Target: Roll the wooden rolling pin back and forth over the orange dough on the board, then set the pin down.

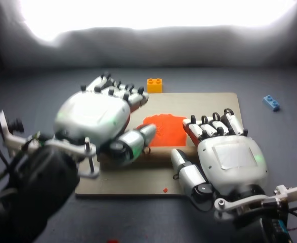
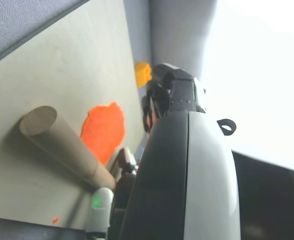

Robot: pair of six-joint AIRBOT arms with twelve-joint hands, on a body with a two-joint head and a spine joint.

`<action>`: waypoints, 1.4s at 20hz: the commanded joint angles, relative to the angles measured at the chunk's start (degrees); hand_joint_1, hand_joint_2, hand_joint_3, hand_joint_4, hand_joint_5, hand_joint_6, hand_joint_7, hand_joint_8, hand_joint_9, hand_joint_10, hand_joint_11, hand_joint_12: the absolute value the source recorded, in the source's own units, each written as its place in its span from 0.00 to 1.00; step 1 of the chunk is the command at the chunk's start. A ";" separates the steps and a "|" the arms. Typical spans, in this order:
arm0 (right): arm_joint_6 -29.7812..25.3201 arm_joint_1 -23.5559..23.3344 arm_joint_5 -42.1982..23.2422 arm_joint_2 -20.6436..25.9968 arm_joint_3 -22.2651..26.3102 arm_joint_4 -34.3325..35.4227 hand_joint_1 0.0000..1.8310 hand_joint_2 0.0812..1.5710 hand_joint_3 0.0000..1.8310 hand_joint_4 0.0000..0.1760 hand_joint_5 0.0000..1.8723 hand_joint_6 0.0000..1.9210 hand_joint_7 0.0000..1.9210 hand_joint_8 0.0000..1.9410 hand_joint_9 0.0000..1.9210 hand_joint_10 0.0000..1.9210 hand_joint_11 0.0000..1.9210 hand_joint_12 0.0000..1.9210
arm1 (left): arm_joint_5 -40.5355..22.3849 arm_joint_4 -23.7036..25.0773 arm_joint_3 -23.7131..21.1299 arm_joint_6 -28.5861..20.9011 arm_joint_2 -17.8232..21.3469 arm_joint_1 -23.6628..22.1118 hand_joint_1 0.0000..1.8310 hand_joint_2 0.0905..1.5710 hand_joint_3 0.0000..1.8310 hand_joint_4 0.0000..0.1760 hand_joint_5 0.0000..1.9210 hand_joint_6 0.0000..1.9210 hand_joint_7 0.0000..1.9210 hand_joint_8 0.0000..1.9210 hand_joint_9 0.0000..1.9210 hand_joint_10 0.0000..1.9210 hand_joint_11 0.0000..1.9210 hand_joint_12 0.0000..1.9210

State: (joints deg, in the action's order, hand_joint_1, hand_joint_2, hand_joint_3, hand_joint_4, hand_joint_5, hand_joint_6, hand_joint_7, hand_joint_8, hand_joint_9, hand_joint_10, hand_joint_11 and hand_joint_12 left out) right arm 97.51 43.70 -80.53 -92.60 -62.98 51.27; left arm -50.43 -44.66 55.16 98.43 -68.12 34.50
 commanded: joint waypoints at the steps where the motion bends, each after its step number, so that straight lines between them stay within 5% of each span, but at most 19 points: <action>1: -0.21 -0.59 -5.19 0.43 0.02 -5.00 0.00 0.99 0.00 0.00 0.23 0.05 0.27 0.00 0.20 0.08 0.00 0.58 | -2.62 2.35 -0.19 1.77 0.97 -1.26 0.00 0.95 0.00 0.00 0.18 0.00 0.19 0.00 0.16 0.00 0.00 0.31; 10: -0.33 -6.26 -3.42 4.59 0.62 -8.04 0.00 0.98 0.00 0.00 0.23 0.05 0.27 0.00 0.20 0.09 0.00 0.60 | 9.66 -7.13 -6.34 12.54 8.62 -8.61 0.00 0.95 0.00 0.00 0.18 0.00 0.19 0.00 0.17 0.00 0.00 0.37; 16: -2.16 -9.16 5.25 15.87 8.22 -3.62 0.00 0.97 0.00 0.00 0.23 0.05 0.27 0.00 0.19 0.09 0.00 0.62 | 16.06 -12.40 -9.76 19.33 11.00 -13.46 0.00 0.95 0.00 0.00 0.18 0.00 0.20 0.00 0.17 0.00 0.00 0.37; 21: -2.21 -9.16 6.06 25.64 14.74 -3.62 0.00 0.97 0.00 0.00 0.23 0.05 0.27 0.00 0.20 0.09 0.00 0.60 | 16.87 -14.63 -11.34 21.54 11.62 -15.88 0.00 0.95 0.00 0.00 0.19 0.00 0.20 0.00 0.17 0.00 0.00 0.38; 28: -2.21 -10.14 4.85 31.85 15.30 -3.68 0.00 0.98 0.00 0.00 0.22 0.05 0.26 0.00 0.19 0.09 0.00 0.58 | 18.18 -15.01 -12.33 21.68 12.79 -17.82 0.00 0.95 0.00 0.00 0.19 0.00 0.20 0.00 0.17 0.00 0.00 0.37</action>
State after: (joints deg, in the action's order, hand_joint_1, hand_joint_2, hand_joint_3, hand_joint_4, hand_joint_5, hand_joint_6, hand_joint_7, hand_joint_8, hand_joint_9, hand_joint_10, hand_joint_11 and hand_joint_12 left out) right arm 95.59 34.11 -70.02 -60.80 -47.66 52.03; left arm -29.19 -62.26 42.96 119.98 -55.66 17.39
